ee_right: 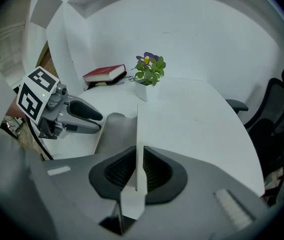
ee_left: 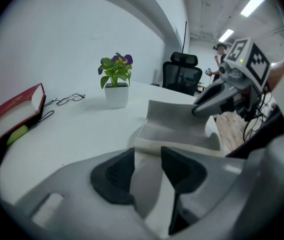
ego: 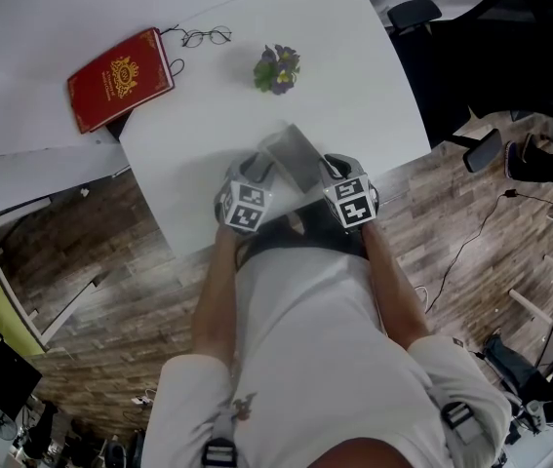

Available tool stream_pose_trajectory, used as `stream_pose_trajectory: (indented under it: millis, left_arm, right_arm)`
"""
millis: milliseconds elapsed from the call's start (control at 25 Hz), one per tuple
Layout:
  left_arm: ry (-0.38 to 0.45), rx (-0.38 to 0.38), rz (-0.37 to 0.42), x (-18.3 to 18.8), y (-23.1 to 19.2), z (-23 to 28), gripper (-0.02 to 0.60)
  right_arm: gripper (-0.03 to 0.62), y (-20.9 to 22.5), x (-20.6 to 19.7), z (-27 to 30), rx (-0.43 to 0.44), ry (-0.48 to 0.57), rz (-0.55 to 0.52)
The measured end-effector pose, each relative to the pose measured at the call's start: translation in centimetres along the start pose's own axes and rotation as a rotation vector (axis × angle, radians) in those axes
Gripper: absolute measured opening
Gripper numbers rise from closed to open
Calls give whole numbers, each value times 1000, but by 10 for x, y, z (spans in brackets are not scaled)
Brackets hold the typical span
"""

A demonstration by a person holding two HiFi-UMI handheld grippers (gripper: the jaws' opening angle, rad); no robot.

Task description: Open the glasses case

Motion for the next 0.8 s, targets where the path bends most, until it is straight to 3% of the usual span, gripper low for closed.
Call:
stream_pose_trajectory:
  millis: [800]
  left_arm:
    - [32, 24, 14, 8, 6, -8, 169]
  right_arm:
    - [106, -6, 2, -13, -19, 62, -17]
Point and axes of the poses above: the fingertips, and each gripper's own axes: z forward along the fingers, y to its right, x out of its top, the point moved 10 cm from there along -z, backward along the fingers, and after that the axes turned 4 degrees about y, right-handed, at the moved point
